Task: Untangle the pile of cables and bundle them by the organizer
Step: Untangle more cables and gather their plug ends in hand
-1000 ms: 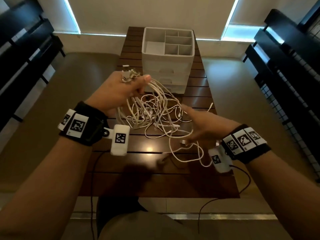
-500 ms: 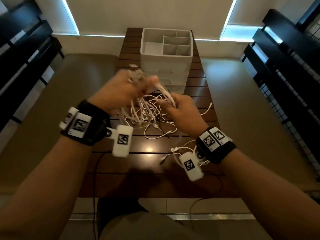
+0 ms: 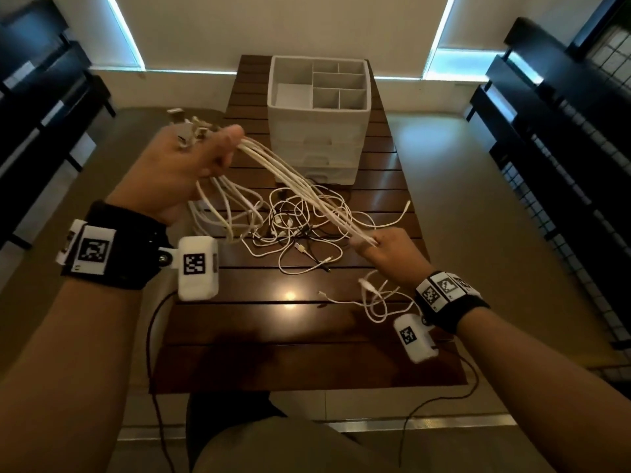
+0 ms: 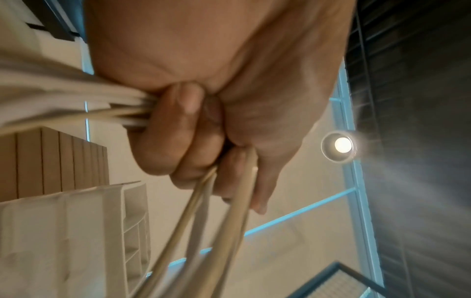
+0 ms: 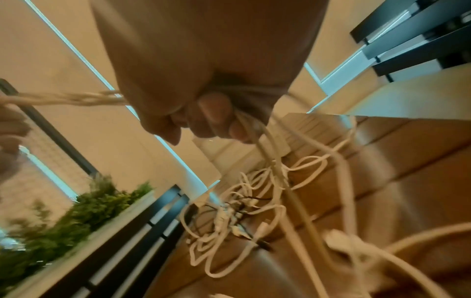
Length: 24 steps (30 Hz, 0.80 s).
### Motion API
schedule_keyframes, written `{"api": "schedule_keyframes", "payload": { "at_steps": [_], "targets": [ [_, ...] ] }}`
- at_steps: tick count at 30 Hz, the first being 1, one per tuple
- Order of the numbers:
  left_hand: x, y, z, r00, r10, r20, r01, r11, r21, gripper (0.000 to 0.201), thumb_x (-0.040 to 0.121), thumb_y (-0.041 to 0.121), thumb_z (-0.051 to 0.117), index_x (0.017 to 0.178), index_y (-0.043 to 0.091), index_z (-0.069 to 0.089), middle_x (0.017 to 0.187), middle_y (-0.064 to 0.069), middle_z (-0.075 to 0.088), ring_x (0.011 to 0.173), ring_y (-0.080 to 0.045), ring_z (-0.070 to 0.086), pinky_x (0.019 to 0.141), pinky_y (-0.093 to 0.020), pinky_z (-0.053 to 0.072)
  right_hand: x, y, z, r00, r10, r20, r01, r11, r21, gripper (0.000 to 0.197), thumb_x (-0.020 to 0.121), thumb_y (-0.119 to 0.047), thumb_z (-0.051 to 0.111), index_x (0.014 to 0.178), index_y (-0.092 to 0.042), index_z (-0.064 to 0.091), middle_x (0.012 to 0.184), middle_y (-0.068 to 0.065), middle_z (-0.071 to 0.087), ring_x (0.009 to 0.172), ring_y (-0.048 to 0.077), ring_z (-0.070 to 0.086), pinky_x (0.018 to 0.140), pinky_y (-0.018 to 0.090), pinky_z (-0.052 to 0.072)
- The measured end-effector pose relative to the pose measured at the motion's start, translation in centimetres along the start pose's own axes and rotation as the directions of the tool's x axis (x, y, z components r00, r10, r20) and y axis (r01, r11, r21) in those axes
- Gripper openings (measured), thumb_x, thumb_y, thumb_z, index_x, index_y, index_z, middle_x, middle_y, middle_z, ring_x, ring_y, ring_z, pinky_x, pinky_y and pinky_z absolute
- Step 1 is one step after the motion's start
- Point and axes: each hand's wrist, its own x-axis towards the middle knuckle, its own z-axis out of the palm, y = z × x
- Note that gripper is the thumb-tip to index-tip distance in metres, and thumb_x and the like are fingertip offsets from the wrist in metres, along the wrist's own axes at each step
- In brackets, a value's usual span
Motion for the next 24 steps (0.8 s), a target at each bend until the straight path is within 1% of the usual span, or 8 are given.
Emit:
{"api": "schedule_keyframes", "payload": {
  "at_steps": [3,7,10,13,16,19,21,24],
  "targets": [
    [-0.6,0.0,-2.8,0.994,-0.041,-0.099,0.034,0.997,-0.072,0.037,0.102,0.042,0.064,0.075,0.018,0.057,0.051,0.013,0.045,0.040,0.000,0.036,0.038,-0.015,0.029,-2.0,4.4,-0.9,0.969,0.204,0.137,-0.185,0.973,-0.139,0.047,0.102,-0.036,0.063,0.058,-0.019,0.057,0.051,-0.010,0.043,0.042,0.004,0.041,0.052,0.027,0.029],
    [-0.8,-0.1,-4.2,0.994,-0.061,-0.095,0.049,0.991,-0.121,0.038,0.109,0.034,0.055,0.074,0.018,0.055,0.051,0.014,0.041,0.039,-0.001,0.033,0.037,-0.017,0.020,-4.6,7.0,-1.4,0.792,0.527,0.309,-0.430,0.839,-0.333,0.040,0.096,-0.036,0.070,0.066,-0.012,0.062,0.058,0.001,0.058,0.048,0.013,0.054,0.048,0.025,0.040],
    [-0.4,0.0,-3.7,0.996,-0.080,-0.031,0.077,0.992,-0.101,0.038,0.108,0.037,0.055,0.074,0.019,0.056,0.051,0.013,0.037,0.039,-0.001,0.030,0.038,-0.021,0.017,-5.8,6.3,-0.8,0.704,0.517,0.487,-0.430,0.856,-0.288,0.036,0.094,-0.041,0.072,0.078,-0.009,0.068,0.063,0.010,0.069,0.054,0.021,0.067,0.052,0.027,0.051],
    [0.0,0.6,-2.0,0.998,-0.039,0.051,0.039,0.999,0.005,0.038,0.108,0.036,0.055,0.076,0.015,0.056,0.051,0.012,0.039,0.039,-0.001,0.032,0.037,-0.017,0.023,-5.7,4.6,-0.4,0.648,0.444,0.619,-0.351,0.895,-0.274,0.044,0.082,-0.059,0.079,0.098,-0.021,0.065,0.091,0.006,0.076,0.083,0.020,0.073,0.080,0.035,0.059],
    [0.2,1.3,-0.6,0.994,-0.038,0.101,0.020,0.985,0.171,0.040,0.109,0.031,0.052,0.077,0.008,0.055,0.050,0.013,0.047,0.043,-0.001,0.044,0.044,-0.011,0.036,-4.9,3.2,-1.1,0.673,0.412,0.614,-0.304,0.911,-0.278,0.088,0.067,-0.069,0.085,0.136,-0.031,0.046,0.129,-0.009,0.062,0.118,0.017,0.063,0.102,0.039,0.054],
    [0.2,1.5,0.3,0.985,-0.077,0.156,0.031,0.960,0.277,0.041,0.106,0.033,0.055,0.074,0.009,0.059,0.052,0.015,0.053,0.050,0.002,0.050,0.052,-0.008,0.042,-3.5,1.6,-2.7,0.742,0.371,0.559,-0.288,0.928,-0.235,0.125,0.060,-0.068,0.090,0.159,-0.030,0.023,0.158,-0.001,0.042,0.142,0.021,0.046,0.113,0.040,0.046],
    [0.2,1.4,1.0,0.975,-0.093,0.204,0.021,0.943,0.333,0.041,0.105,0.036,0.058,0.072,0.011,0.061,0.058,0.013,0.057,0.056,0.003,0.053,0.058,-0.009,0.045,-2.4,-0.4,-4.0,0.810,0.305,0.501,-0.223,0.950,-0.217,0.131,0.059,-0.069,0.087,0.162,-0.030,0.017,0.166,0.000,0.031,0.149,0.021,0.036,0.117,0.037,0.039],
    [0.0,1.2,3.2,0.942,-0.142,0.305,0.024,0.932,0.362,0.042,0.105,0.037,0.059,0.071,0.013,0.062,0.062,0.011,0.059,0.059,0.000,0.055,0.060,-0.009,0.044,-1.0,-5.2,-4.8,0.934,0.088,0.345,-0.090,0.996,-0.009,0.118,0.067,-0.068,0.083,0.161,-0.035,0.021,0.165,-0.008,0.032,0.149,0.010,0.033,0.118,0.033,0.035]
  ]
}}
